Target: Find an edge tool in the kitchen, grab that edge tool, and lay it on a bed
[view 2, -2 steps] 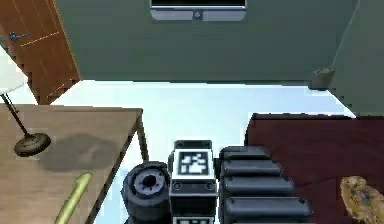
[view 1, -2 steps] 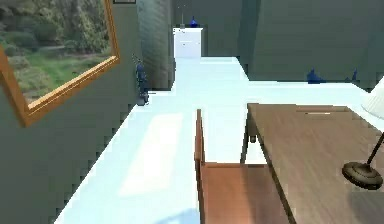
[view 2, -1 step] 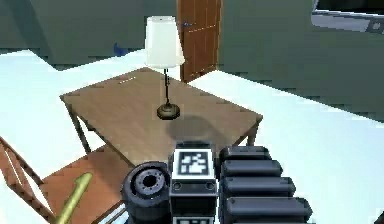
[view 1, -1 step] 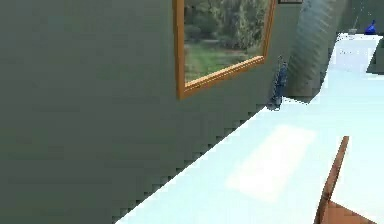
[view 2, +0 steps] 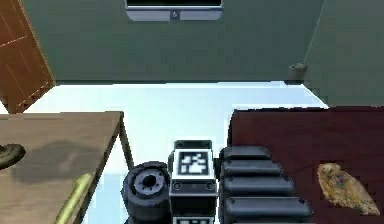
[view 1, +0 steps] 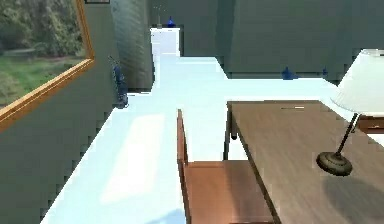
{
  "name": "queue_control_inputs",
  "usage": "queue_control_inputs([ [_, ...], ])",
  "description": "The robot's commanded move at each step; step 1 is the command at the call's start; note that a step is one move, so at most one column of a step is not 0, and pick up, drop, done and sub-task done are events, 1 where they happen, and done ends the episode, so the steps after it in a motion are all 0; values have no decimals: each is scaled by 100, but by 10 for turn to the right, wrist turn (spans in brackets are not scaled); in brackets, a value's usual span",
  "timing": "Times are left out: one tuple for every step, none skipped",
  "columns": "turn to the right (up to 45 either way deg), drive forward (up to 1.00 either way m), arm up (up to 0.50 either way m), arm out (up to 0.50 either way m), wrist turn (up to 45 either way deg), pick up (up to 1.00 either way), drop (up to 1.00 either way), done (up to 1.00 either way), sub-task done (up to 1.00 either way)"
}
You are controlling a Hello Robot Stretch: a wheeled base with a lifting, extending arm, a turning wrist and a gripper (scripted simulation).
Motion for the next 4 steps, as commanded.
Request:
queue_control_inputs([
  [450,0,0,0,0,0,0,0,0],
  [450,0,0,0,0,0,0,0,0],
  [210,0,0,0,0,0,0,0,0],
  [-450,0,0,0,0,0,0,0,0],
])
